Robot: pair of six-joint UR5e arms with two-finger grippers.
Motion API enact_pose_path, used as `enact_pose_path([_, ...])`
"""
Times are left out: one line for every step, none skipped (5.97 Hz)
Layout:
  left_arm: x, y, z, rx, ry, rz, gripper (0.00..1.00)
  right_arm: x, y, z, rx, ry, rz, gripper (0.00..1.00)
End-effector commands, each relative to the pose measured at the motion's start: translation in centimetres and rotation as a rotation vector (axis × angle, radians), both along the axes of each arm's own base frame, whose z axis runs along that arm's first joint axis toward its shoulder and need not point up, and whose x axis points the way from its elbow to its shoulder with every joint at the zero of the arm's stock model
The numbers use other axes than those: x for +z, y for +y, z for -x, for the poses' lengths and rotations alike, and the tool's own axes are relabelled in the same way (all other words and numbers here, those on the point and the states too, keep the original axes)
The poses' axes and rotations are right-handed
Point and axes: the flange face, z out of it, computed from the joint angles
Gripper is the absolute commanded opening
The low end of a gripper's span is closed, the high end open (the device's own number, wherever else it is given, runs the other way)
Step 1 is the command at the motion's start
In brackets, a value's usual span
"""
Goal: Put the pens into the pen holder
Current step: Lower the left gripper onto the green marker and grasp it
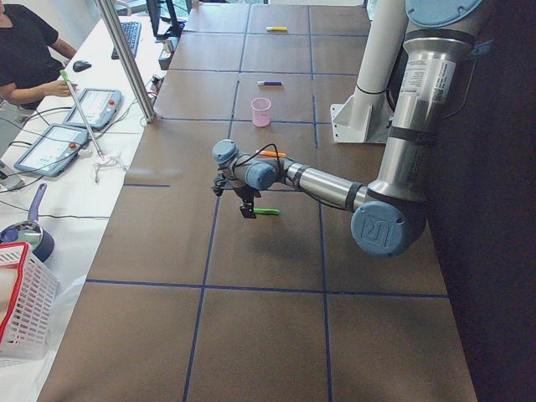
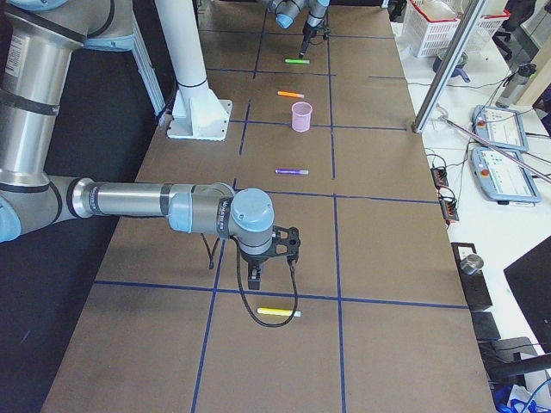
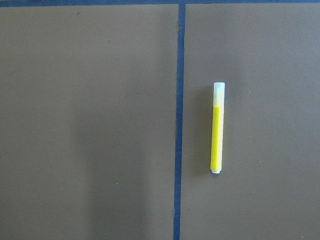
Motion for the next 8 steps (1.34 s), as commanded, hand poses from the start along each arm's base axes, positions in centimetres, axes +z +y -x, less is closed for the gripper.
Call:
enact_pose_path([0.8,-1.1,-1.0,-0.003,-0.012,0.019,0.94,0.0,0.0,0.0,-0.009,0.000,-0.009,1.00])
enact_pose_path([1.4,-1.1,-1.1,-0.003,-0.020,0.029,0.87,0.0,0.0,0.0,-0.009,0.000,-0.009,1.00])
enact_pose_path([1.7,-1.0,-1.4,0.004,-0.023,0.034,0.82,0.0,0.0,0.0,-0.009,0.000,-0.009,1.00])
enact_pose_path([1.1,-1.0,-2.2,0.014,-0.018,0.027,0.82,0.0,0.0,0.0,-0.009,-0.002,-0.009,1.00])
enact_pose_path([1.0,-1.0,-2.2,0.014,-0.017,0.026,0.71,0.0,0.0,0.0,-0.009,-0.002,-0.009,1.00])
enact_pose_path([1.0,-1.0,-2.2,0.015,-0.017,0.024,0.48,0.0,0.0,0.0,-0.009,-0.003,-0.009,1.00])
enact_pose_path([1.0,-1.0,-2.2,0.016,-0.016,0.023,0.38,0.0,0.0,0.0,-0.009,-0.003,-0.009,1.00])
enact_pose_path([1.1,-1.0,-2.3,0.018,-0.017,0.025,0.38,0.0,0.0,0.0,-0.009,-0.003,-0.009,1.00])
